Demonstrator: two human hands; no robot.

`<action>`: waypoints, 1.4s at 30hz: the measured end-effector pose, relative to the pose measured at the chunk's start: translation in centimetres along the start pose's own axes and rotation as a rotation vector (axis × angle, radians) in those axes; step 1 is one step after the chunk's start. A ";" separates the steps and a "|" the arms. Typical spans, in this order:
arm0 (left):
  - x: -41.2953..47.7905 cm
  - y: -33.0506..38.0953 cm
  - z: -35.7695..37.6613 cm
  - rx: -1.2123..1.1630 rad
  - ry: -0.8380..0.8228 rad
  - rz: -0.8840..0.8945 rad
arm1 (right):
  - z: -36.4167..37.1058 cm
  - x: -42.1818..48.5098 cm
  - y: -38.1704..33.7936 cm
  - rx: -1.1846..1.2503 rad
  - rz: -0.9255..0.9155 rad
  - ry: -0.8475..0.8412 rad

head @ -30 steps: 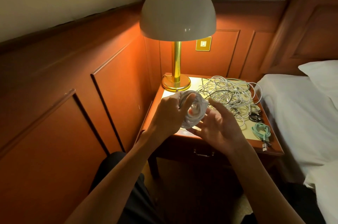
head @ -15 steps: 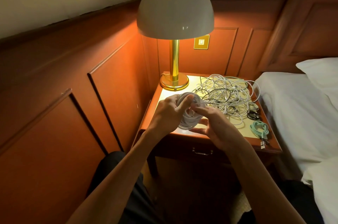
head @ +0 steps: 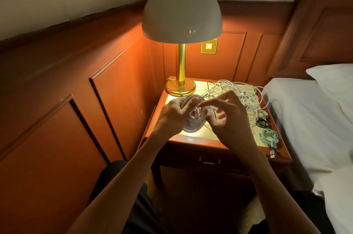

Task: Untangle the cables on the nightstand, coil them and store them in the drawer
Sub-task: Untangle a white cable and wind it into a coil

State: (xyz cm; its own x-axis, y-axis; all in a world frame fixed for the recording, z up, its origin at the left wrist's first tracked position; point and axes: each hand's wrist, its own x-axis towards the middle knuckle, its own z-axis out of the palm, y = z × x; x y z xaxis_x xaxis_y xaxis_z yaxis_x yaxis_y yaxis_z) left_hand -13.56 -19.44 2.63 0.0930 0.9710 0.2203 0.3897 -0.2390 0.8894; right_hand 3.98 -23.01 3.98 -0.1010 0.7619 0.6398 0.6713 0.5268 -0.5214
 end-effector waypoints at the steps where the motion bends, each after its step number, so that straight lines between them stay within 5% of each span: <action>1: 0.1 0.0 0.0 0.019 0.006 0.006 | -0.2 0.3 0.0 -0.047 -0.039 -0.060; 7: 0.9 0.0 0.2 0.049 -0.039 -0.023 | -1.2 2.8 -0.9 -0.307 -0.136 -0.374; 13: 1.7 0.1 0.0 -0.151 -0.265 -0.119 | -2.0 5.7 -2.6 -0.520 -0.340 -0.603; 18: 1.7 0.6 -1.0 -0.116 -0.394 -0.164 | -2.9 6.9 -2.7 -0.486 -0.548 -0.803; 23: 1.7 1.0 -1.4 -0.279 -0.403 -0.198 | -2.0 6.1 0.0 -0.348 -0.746 -0.504; 27: 2.4 0.4 -1.6 -0.443 -0.506 -0.109 | -0.7 4.2 1.4 -0.009 -0.423 -0.321; 30: 2.4 0.0 -1.3 -0.476 -0.500 -0.198 | 0.1 3.4 1.2 0.108 -0.213 -0.249; 37: 2.3 -0.1 0.4 -0.322 -0.336 -0.281 | 1.1 2.8 1.8 -0.339 -0.292 -0.285; 42: 2.6 -0.2 1.8 -0.271 -0.270 -0.229 | 1.2 2.5 0.2 -0.513 -0.166 -0.316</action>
State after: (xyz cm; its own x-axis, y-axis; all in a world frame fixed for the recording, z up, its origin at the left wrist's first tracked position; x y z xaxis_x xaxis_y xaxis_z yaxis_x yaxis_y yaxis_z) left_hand -11.73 -16.88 2.33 0.2820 0.9565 -0.0751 0.1770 0.0250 0.9839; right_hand 2.93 -20.52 4.80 -0.3943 0.8013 0.4500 0.8871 0.4597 -0.0413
